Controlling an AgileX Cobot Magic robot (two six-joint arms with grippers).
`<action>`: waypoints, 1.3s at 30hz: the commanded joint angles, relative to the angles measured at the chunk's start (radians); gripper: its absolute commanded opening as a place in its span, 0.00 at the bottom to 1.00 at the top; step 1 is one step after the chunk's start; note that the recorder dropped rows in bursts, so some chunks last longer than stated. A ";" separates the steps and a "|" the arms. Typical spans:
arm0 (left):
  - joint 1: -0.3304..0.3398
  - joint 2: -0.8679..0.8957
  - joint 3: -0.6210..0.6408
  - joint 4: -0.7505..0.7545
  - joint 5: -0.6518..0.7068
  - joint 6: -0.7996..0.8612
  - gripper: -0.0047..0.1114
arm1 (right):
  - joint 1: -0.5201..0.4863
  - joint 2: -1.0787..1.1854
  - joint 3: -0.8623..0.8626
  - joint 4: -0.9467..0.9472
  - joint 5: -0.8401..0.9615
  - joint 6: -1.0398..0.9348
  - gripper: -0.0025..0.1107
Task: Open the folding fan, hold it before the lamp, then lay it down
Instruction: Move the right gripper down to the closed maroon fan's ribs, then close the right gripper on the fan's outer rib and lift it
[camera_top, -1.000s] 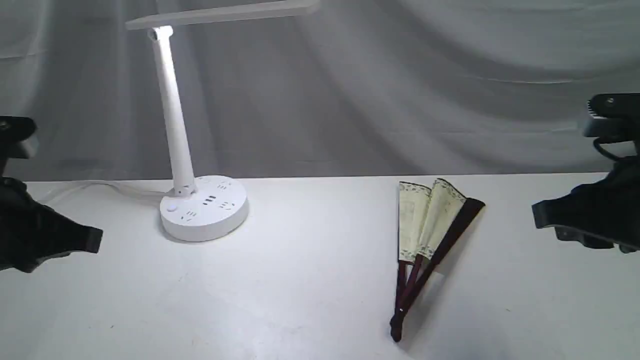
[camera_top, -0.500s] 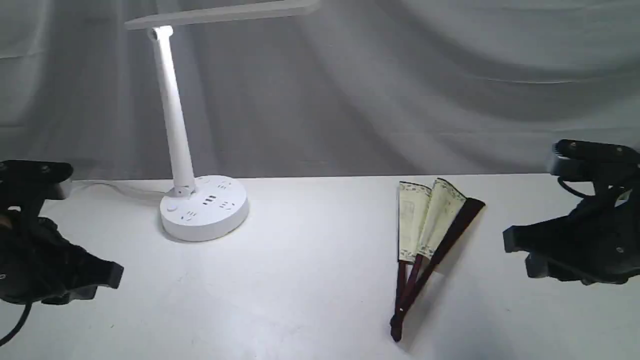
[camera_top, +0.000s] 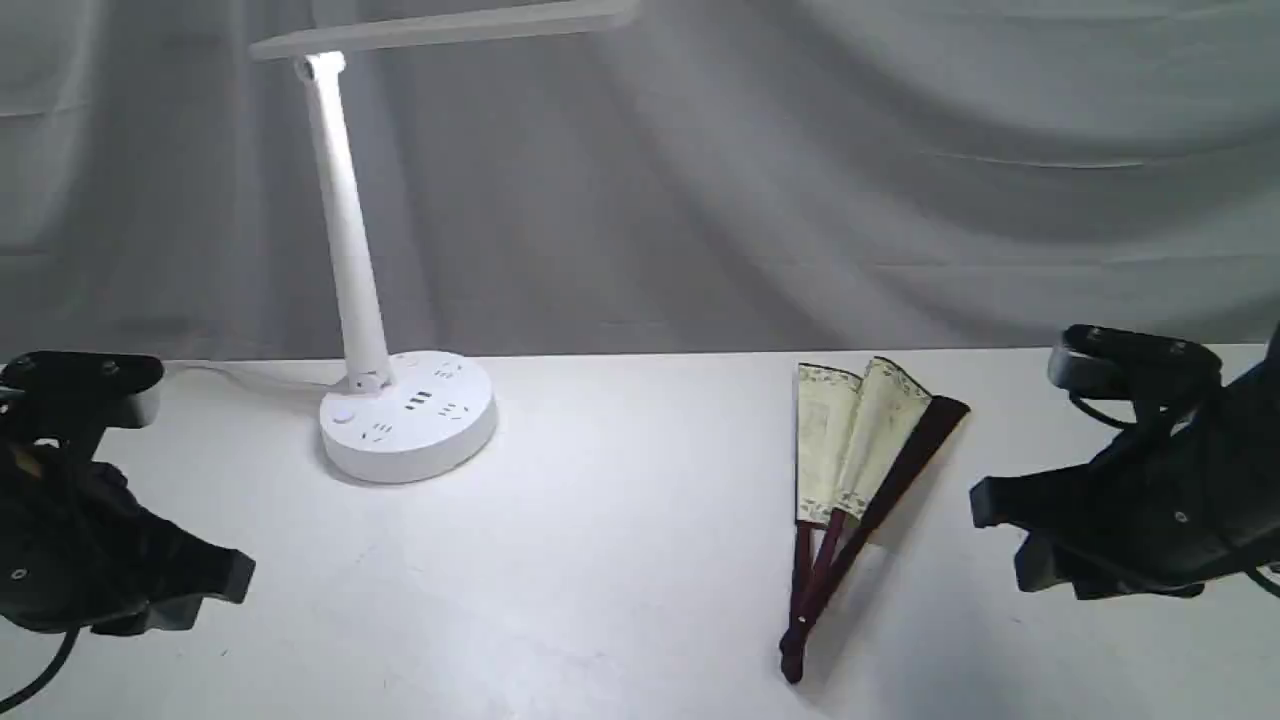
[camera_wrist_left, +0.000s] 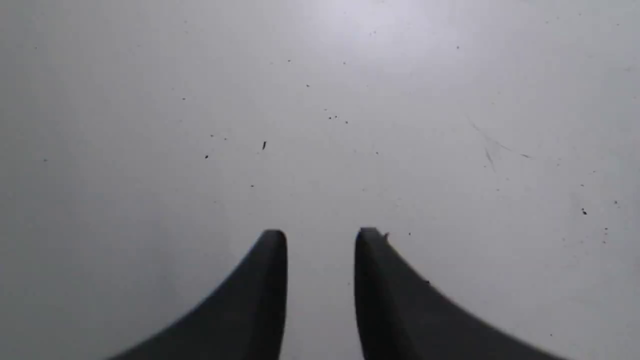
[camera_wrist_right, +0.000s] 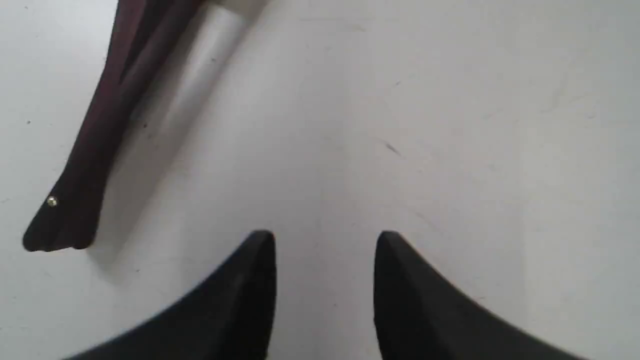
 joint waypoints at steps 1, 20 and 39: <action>-0.006 0.000 -0.007 -0.015 0.007 0.001 0.25 | 0.004 0.053 -0.053 0.086 0.084 -0.055 0.32; -0.144 0.000 -0.069 -0.057 0.090 0.004 0.25 | 0.004 0.235 -0.113 0.578 0.004 -0.285 0.41; -0.165 0.000 -0.069 -0.066 0.111 0.001 0.25 | 0.002 0.419 -0.165 1.254 -0.047 -0.670 0.41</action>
